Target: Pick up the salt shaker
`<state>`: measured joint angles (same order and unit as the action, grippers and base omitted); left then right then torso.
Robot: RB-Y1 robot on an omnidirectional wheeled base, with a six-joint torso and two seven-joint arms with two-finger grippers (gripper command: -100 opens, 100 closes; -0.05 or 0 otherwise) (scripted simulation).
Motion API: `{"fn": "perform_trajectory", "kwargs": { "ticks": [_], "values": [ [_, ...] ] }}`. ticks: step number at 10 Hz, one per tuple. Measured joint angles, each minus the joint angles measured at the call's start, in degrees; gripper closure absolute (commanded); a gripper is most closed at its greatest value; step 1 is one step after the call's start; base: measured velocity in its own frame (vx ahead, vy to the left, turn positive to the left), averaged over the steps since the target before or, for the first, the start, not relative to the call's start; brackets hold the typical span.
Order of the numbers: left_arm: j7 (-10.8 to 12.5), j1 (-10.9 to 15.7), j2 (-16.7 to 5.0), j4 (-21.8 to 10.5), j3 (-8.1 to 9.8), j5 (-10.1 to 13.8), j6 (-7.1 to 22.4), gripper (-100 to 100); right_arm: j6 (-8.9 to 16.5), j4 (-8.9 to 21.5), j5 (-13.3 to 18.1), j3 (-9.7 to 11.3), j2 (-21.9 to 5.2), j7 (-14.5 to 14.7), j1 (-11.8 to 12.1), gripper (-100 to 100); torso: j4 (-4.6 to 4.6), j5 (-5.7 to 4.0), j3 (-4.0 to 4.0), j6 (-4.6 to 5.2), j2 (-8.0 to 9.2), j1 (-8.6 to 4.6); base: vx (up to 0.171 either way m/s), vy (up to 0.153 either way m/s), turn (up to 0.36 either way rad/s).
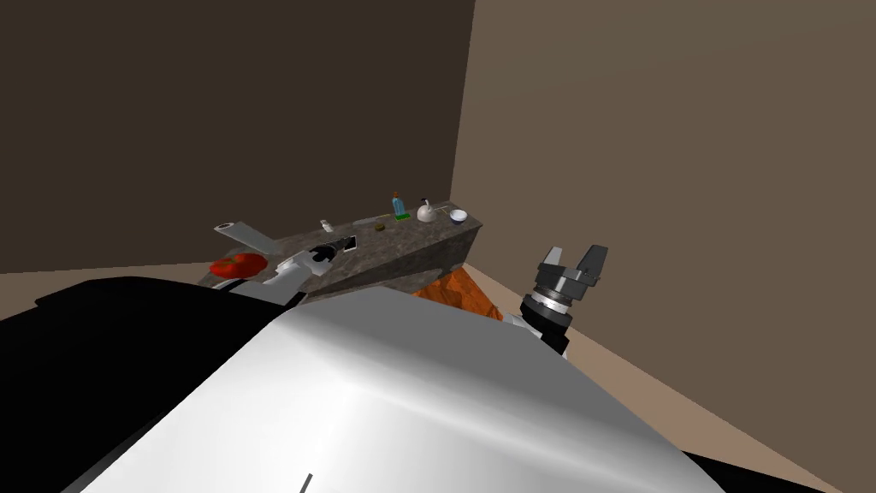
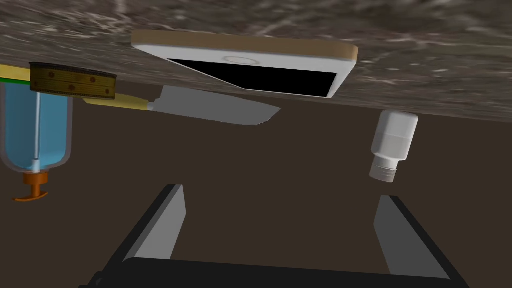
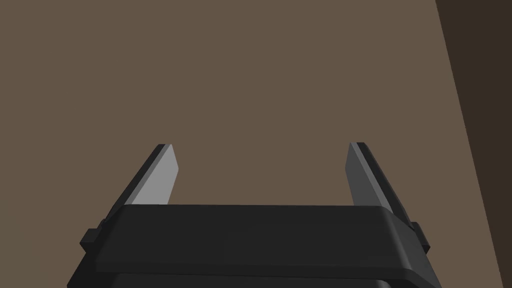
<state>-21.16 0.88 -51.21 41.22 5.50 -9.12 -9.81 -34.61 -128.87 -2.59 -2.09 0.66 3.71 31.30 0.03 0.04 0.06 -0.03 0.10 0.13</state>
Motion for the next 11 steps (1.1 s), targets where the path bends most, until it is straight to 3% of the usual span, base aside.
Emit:
{"fn": "perform_trajectory", "kwargs": {
  "ticks": [2, 5, 6, 9, 11],
  "values": [
    [0.82, 0.29, -0.98, -2.19, -0.83, 0.58, -0.22, -100, 0.00, 0.00, 0.00, 0.01, 0.00, 0.00, -0.01, 0, -0.01, -0.01, -0.03, 0.06, -0.04, -0.02, -0.006, 0.022, -0.301],
    [4.17, -2.32, -4.06, -0.97, -3.27, 3.32, 4.04, -100, 0.00, 0.00, 0.00, -0.01, 0.00, 0.00, 0.00, 0, 0.00, 0.04, 0.01, -0.03, 0.01, 0.15, -0.015, 0.045, -0.150],
    [4.88, -1.72, -4.60, -2.50, -3.99, 3.52, 3.59, -100, 0.00, 0.00, 0.00, -0.01, 0.00, 0.00, 0.01, 0, -0.01, 0.02, -0.01, -0.05, -0.02, 0.05, -0.012, 0.025, -0.231],
    [9.64, -4.96, -8.85, -2.10, -7.60, 7.50, 6.62, -100, 0.00, 0.00, 0.00, -0.01, -0.01, 0.00, 0.00, 0, 0.01, 0.06, 0.03, 0.01, 0.06, 0.32, -0.040, 0.095, -0.350],
    [11.84, -4.98, -10.14, -4.49, -9.75, 9.38, 7.63, -100, 0.00, 0.00, 0.00, -0.01, -0.01, 0.00, 0.01, 0, 0.02, 0.09, 0.05, -0.05, 0.07, 0.33, -0.024, 0.063, -0.041]
  ]
}}
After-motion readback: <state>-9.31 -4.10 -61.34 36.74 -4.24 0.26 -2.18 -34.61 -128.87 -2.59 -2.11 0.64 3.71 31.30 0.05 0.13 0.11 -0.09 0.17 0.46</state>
